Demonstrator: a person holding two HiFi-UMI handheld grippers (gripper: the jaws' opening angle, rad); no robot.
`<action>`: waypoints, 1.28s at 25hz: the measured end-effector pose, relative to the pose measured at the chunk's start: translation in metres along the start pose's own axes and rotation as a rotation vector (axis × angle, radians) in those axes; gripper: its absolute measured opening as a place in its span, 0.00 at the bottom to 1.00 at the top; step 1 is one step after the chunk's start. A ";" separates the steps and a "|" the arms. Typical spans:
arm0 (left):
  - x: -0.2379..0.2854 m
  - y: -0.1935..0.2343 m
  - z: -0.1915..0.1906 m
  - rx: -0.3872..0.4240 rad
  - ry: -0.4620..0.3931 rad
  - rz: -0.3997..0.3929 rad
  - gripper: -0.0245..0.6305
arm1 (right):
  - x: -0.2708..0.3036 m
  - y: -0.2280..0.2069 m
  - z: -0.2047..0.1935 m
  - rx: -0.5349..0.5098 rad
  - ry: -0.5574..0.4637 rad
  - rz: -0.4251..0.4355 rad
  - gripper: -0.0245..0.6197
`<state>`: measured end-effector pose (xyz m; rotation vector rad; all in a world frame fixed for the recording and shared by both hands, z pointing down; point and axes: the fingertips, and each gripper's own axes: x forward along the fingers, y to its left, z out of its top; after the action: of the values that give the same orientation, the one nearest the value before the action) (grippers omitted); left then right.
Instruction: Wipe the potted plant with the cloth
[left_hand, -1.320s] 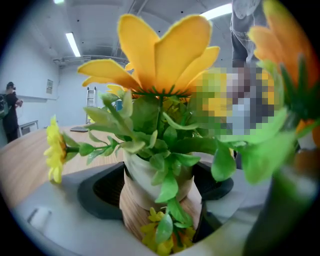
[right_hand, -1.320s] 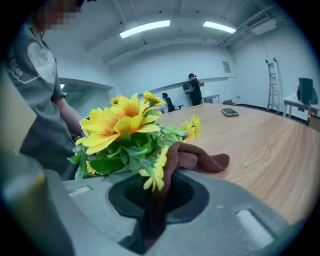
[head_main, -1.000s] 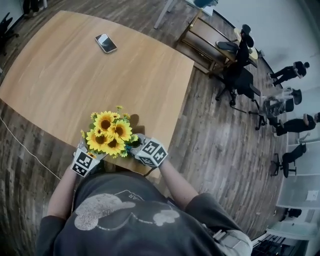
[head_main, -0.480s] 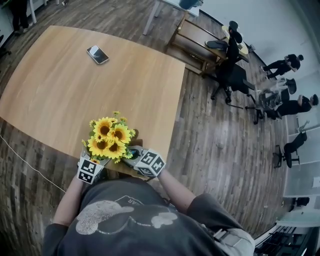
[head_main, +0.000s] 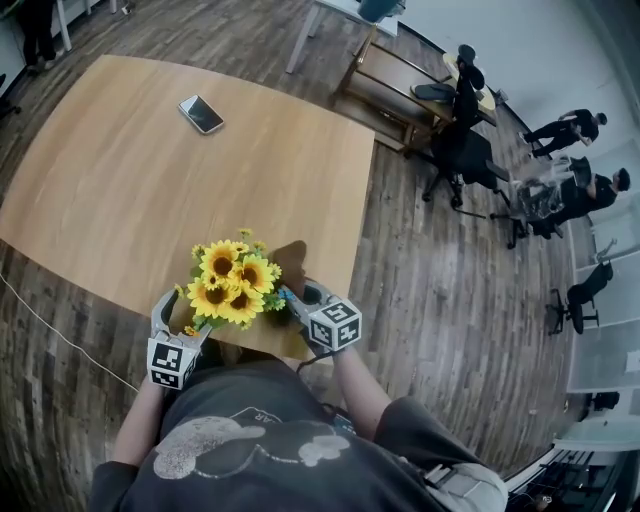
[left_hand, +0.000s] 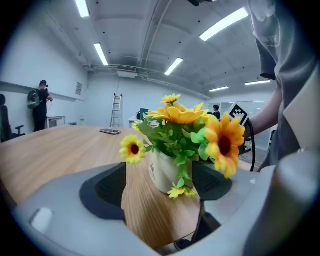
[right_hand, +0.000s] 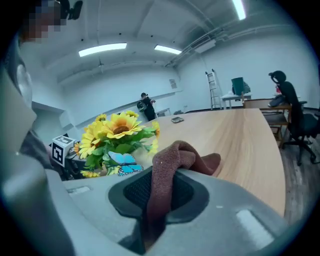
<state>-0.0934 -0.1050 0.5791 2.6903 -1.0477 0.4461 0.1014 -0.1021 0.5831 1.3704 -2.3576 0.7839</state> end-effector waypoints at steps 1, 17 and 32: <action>-0.003 0.004 0.002 -0.011 -0.010 0.004 0.71 | 0.001 -0.003 0.002 0.009 -0.012 -0.023 0.11; -0.039 -0.035 0.015 -0.181 -0.128 0.143 0.63 | -0.043 -0.008 0.005 -0.031 -0.104 0.010 0.11; -0.089 -0.161 0.046 -0.187 -0.294 0.370 0.46 | -0.168 0.001 -0.013 -0.111 -0.226 0.197 0.11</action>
<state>-0.0365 0.0518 0.4899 2.4449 -1.5939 0.0030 0.1840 0.0236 0.5073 1.2527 -2.6986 0.5623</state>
